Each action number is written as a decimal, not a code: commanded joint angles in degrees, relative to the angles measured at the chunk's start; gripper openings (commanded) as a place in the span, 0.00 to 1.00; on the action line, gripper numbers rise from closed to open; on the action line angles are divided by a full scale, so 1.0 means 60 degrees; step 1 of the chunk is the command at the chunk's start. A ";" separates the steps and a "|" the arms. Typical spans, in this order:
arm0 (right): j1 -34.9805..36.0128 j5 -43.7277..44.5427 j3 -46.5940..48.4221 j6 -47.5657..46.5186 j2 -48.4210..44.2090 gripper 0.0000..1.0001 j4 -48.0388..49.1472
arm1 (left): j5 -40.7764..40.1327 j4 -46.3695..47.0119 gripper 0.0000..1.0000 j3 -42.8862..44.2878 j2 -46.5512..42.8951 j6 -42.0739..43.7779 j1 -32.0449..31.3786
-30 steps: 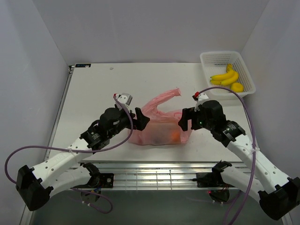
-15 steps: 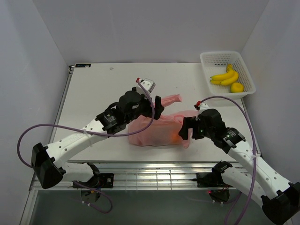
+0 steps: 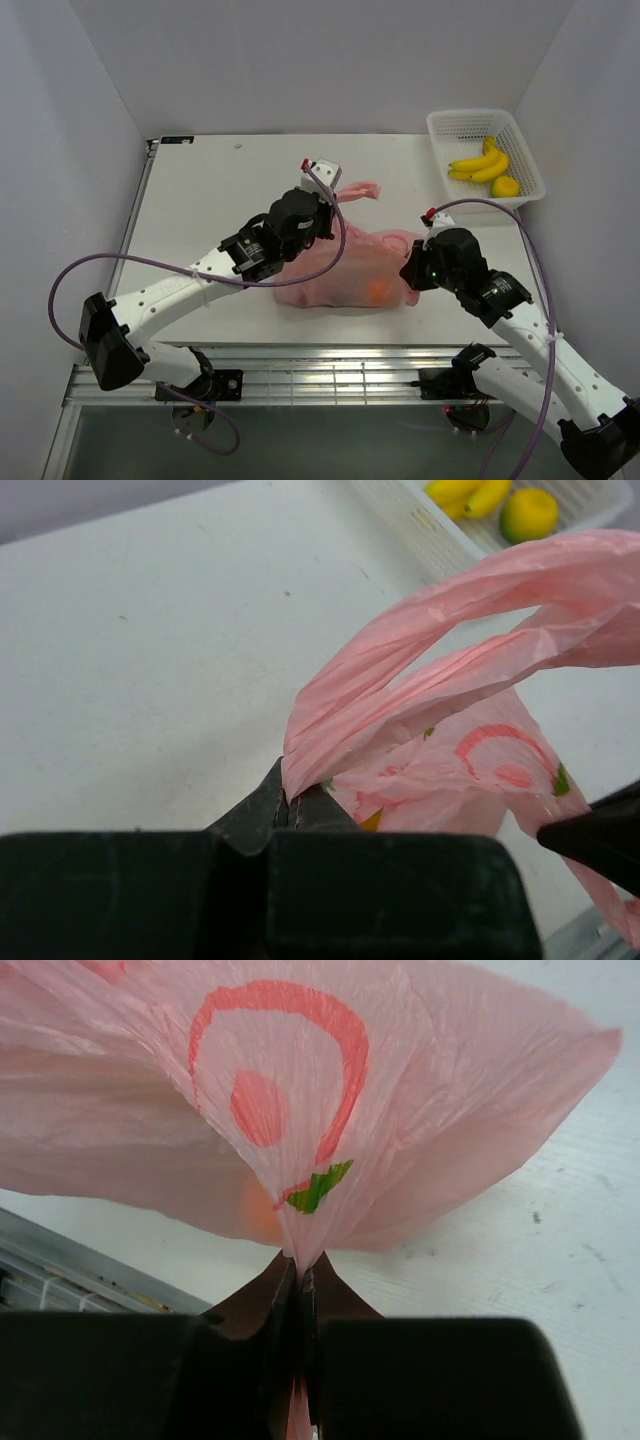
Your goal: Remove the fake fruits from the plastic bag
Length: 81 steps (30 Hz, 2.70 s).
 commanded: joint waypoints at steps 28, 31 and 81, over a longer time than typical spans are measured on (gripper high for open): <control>-0.2701 -0.3760 0.4817 -0.4625 0.6783 0.08 0.3317 | 0.4028 0.3212 0.00 -0.1623 0.1425 -0.2264 0.4975; -0.2672 -0.3514 0.4067 -0.4466 0.6739 0.10 0.3157 | 0.4147 0.3418 0.00 -0.2655 0.1016 -0.2733 0.4785; 0.1884 -0.2663 0.3408 -0.5270 0.7163 0.90 0.6773 | 0.1861 0.5264 0.00 -0.6716 -0.3512 -0.2250 0.2367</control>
